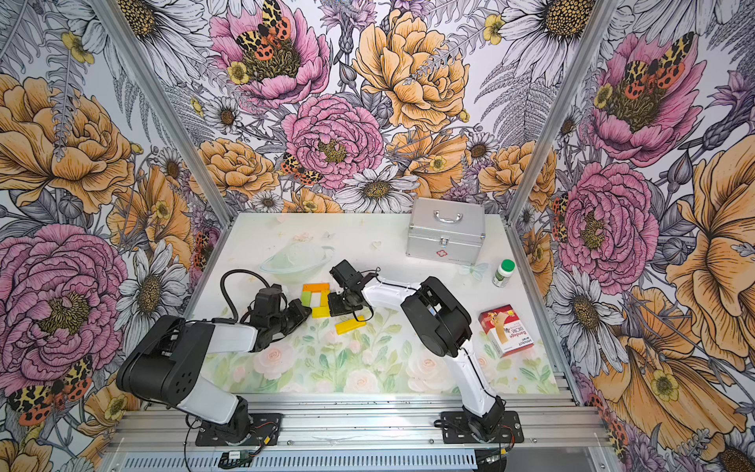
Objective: Assemble the letter p with building blocks
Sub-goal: Assemble the building block at the center of the board.
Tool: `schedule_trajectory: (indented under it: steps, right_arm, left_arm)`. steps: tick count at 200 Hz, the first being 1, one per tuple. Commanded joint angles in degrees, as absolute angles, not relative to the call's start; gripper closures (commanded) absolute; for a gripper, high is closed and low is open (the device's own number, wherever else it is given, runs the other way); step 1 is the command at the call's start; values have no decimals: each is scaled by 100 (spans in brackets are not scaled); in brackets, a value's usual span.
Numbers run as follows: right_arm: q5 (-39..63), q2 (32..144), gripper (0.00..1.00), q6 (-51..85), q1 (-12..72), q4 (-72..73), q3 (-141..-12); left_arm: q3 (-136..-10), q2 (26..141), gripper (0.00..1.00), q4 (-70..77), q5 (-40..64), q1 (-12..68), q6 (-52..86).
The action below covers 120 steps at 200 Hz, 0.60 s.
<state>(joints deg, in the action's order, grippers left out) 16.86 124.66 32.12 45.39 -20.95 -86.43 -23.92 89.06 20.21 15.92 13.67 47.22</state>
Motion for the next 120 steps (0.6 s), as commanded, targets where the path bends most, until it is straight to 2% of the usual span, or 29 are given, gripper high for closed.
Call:
schedule_trajectory:
  steps: [1,120]
  right_arm:
    - [1846,12893,100,3241,4674,-2253,-8617]
    - [1777,12809,100,3287,4665,-2259,-8512]
  left_arm:
    - [-2294,8903,100,1951,1793,1347,4702]
    - [-2316,8740,100,1942,1889,1327,4731]
